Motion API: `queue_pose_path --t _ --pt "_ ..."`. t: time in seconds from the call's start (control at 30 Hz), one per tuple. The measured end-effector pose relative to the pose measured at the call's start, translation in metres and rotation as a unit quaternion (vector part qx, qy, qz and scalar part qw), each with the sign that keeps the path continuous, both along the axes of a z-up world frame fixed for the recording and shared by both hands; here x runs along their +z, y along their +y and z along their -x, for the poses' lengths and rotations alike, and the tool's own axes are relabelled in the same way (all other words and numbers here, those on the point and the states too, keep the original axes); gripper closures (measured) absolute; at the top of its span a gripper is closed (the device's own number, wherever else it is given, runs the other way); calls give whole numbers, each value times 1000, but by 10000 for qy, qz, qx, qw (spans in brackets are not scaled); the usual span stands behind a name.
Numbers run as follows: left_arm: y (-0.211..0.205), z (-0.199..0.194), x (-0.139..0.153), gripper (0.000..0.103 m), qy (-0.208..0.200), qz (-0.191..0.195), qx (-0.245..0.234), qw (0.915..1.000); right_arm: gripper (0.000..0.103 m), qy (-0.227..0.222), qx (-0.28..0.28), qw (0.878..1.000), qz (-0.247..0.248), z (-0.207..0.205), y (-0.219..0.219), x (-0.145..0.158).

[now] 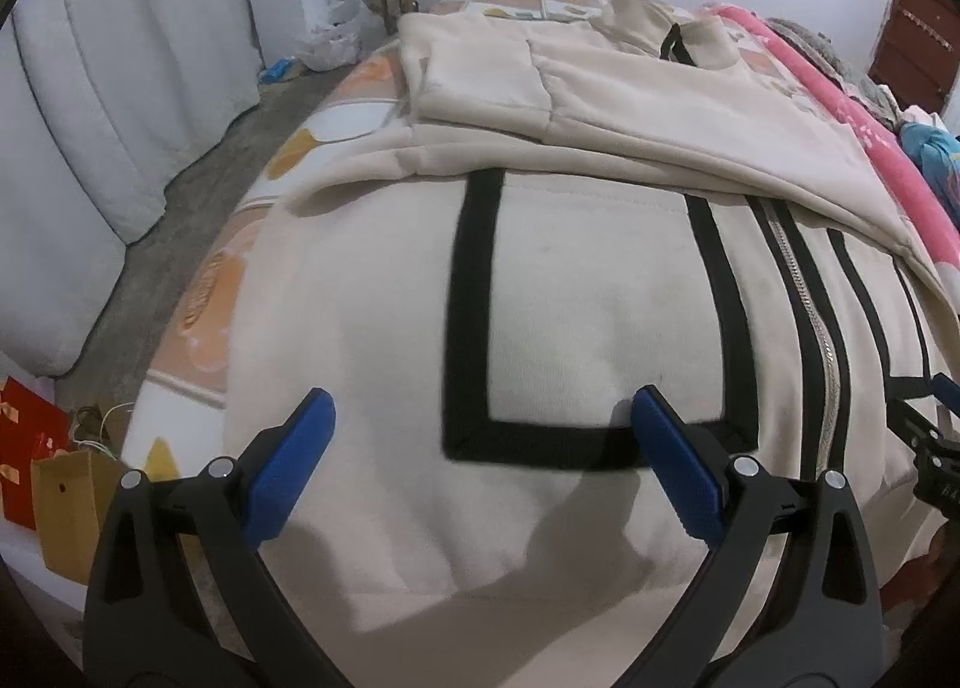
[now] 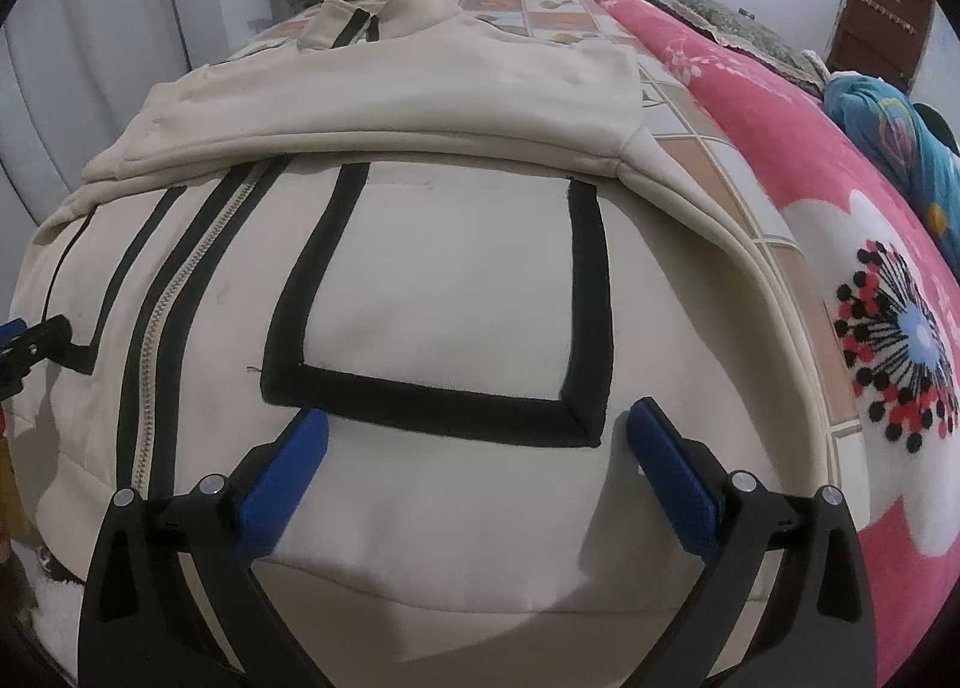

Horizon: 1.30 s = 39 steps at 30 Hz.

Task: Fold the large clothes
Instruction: 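Grasp the jacket hem with both grippers and fold it toward the collar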

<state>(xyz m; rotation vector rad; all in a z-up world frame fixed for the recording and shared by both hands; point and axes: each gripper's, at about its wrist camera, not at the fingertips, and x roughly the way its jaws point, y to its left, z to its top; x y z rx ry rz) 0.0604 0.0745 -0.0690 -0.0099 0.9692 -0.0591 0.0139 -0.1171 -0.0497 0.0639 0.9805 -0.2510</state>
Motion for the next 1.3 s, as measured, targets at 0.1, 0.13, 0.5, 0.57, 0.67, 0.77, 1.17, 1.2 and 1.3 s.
queue_pose_path --t 0.1,0.13,0.5,0.57,0.67,0.77,1.17,1.2,1.3 --pt "14 19 7 7 -138 87 -63 9998 6 -39 3 10000 13 1 0 -1" --pt "19 26 8 7 -163 93 -73 9998 6 -49 0 10000 21 1 1 -1" --pt "79 97 -6 8 101 786 276 9965 6 -140 53 9999 42 4 0 -1" --pt "85 103 -11 8 136 970 351 9946 6 -133 63 9999 39 4 0 -1" --pt "91 105 -17 8 129 1114 397 9929 6 -122 86 9999 31 4 0 0" --pt "97 99 -26 8 196 1425 397 9888 6 -144 90 9999 25 4 0 0" --pt "100 66 -68 35 621 2683 394 9605 6 -231 245 9994 17 8 -1 0" --pt "98 66 -66 37 616 2645 381 9617 6 -242 301 9992 31 8 -1 0" --pt "87 70 -56 48 577 2273 308 9716 6 -204 496 9986 20 9 -3 1"
